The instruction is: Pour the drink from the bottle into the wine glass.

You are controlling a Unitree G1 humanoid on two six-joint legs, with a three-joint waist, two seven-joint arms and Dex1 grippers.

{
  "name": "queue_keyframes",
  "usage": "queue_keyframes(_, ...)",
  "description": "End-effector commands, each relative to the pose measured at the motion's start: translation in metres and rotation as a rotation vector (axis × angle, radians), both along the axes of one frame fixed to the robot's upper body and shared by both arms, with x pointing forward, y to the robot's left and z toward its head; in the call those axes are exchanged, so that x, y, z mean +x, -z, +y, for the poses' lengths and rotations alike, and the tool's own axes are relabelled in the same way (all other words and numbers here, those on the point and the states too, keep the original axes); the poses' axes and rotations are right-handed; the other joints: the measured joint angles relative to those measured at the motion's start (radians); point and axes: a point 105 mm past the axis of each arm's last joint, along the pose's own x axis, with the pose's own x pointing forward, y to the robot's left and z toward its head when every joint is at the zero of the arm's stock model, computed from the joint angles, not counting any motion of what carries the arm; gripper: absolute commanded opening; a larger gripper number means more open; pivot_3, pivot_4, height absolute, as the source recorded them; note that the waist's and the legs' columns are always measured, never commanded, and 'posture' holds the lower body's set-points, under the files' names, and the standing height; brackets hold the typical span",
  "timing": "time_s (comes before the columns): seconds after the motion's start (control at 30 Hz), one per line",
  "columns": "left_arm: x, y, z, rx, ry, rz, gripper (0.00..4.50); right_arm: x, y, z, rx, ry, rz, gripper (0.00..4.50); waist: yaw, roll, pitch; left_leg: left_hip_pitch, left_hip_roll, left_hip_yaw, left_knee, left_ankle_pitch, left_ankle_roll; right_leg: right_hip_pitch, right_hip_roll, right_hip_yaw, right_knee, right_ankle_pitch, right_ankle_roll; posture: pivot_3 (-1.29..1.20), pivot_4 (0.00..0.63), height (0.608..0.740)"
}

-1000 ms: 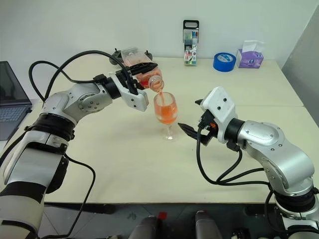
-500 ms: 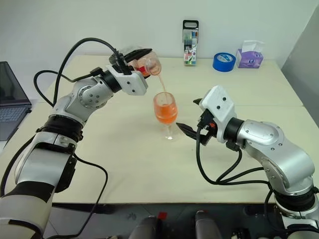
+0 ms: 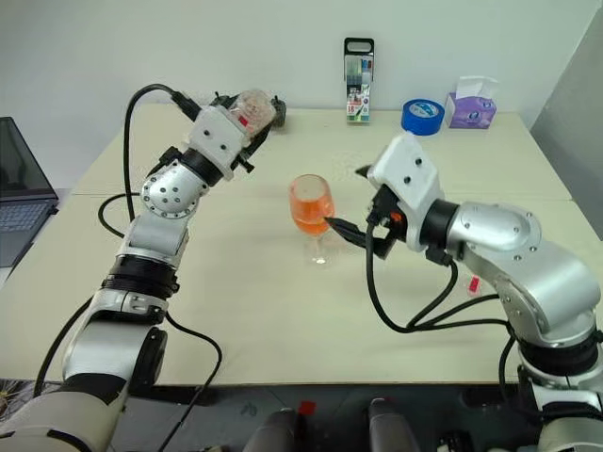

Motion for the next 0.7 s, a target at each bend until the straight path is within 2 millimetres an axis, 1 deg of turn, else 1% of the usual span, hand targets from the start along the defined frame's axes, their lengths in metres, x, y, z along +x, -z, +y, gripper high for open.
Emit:
queue_keyframes(0.03, -0.003, -0.021, 0.026, -0.227, -0.063, 0.023, 1.69, 0.003, -0.021, 0.004, 0.033, -0.004, -0.021, 4.50, 0.000, 0.000, 0.000, 0.000, 0.000, 0.000, 0.000, 0.000, 0.000, 0.000, 0.000, 0.000, 0.000, 0.000, 0.000, 0.00, 0.150, 0.740)
queue_keyframes(0.1, -0.002, -0.015, 0.034, -0.294, -0.092, 0.071, 1.69, 0.011, -0.024, 0.008, 0.042, 0.002, 0.010, 4.50, 0.001, 0.000, 0.000, 0.000, 0.000, 0.000, 0.000, 0.000, 0.000, 0.000, 0.000, 0.000, 0.000, 0.000, 0.000, 0.00, 0.150, 0.740)
queue_keyframes(0.2, 0.001, -0.002, 0.055, -0.439, -0.151, 0.164, 1.69, 0.023, -0.026, 0.017, 0.041, 0.003, 0.033, 4.50, 0.001, 0.000, 0.000, 0.000, 0.000, -0.001, 0.000, 0.000, 0.000, 0.000, -0.002, 0.001, 0.000, 0.000, 0.000, 0.00, 0.150, 0.740)
queue_keyframes(0.27, 0.002, 0.013, 0.067, -0.497, -0.184, 0.226, 1.69, 0.029, -0.028, 0.023, 0.039, -0.001, 0.029, 4.50, 0.001, 0.000, 0.000, 0.000, 0.000, -0.001, 0.000, 0.000, 0.000, 0.000, -0.003, 0.001, 0.000, 0.000, 0.000, 0.00, 0.150, 0.740)
queue_keyframes(0.37, 0.002, 0.032, 0.085, -0.584, -0.214, 0.288, 1.69, 0.034, -0.031, 0.031, 0.042, -0.030, 0.019, 4.50, 0.001, 0.000, 0.000, 0.000, 0.000, -0.001, 0.000, 0.000, 0.000, -0.001, -0.004, 0.001, 0.000, 0.000, 0.000, 0.00, 0.150, 0.740)
queue_keyframes(0.43, 0.004, 0.044, 0.094, -0.597, -0.238, 0.323, 1.69, 0.038, -0.033, 0.035, 0.054, -0.037, 0.029, 4.50, 0.001, 0.000, 0.000, 0.000, 0.000, -0.001, 0.000, 0.000, 0.000, -0.001, -0.004, 0.001, 0.000, 0.000, 0.000, 0.00, 0.150, 0.740)
queue_keyframes(0.53, 0.006, 0.059, 0.105, -0.564, -0.280, 0.354, 1.69, 0.041, -0.034, 0.040, 0.061, -0.047, 0.040, 4.50, 0.001, 0.000, 0.000, 0.000, 0.000, -0.001, 0.000, 0.000, 0.000, -0.001, -0.004, 0.001, 0.000, 0.000, 0.000, 0.00, 0.150, 0.740)
queue_keyframes(0.7, 0.008, 0.074, 0.115, -0.606, -0.253, 0.399, 1.69, 0.040, -0.038, 0.045, 0.059, -0.077, 0.041, 4.50, 0.002, 0.000, 0.000, 0.000, -0.001, -0.001, 0.000, 0.000, 0.000, -0.001, -0.005, 0.001, -0.001, 0.000, 0.000, 0.00, 0.150, 0.740)
